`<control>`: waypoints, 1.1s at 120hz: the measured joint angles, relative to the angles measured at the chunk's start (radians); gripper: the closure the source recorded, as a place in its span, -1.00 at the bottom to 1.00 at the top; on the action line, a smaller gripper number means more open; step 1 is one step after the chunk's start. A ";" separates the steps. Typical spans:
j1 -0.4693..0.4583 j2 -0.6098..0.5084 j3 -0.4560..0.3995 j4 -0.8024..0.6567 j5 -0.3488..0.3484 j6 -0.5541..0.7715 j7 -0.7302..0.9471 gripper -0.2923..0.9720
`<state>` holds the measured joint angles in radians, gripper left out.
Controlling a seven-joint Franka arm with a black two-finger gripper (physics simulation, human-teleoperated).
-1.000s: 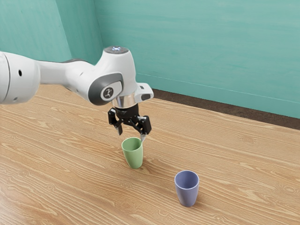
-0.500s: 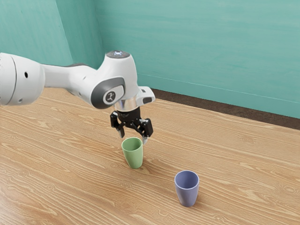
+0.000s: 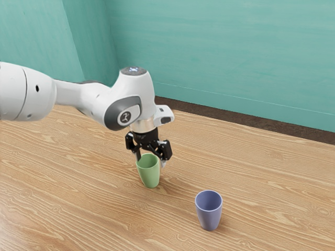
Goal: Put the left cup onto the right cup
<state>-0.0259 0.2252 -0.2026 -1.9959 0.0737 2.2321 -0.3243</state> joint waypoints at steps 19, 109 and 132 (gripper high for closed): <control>0.001 0.012 0.001 0.000 0.000 0.017 0.000 -0.54; 0.002 0.029 0.026 0.000 0.000 0.037 0.009 -0.54; 0.002 0.037 0.026 0.000 0.000 0.045 0.011 -0.54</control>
<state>-0.0241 0.2626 -0.1763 -1.9961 0.0734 2.2775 -0.3137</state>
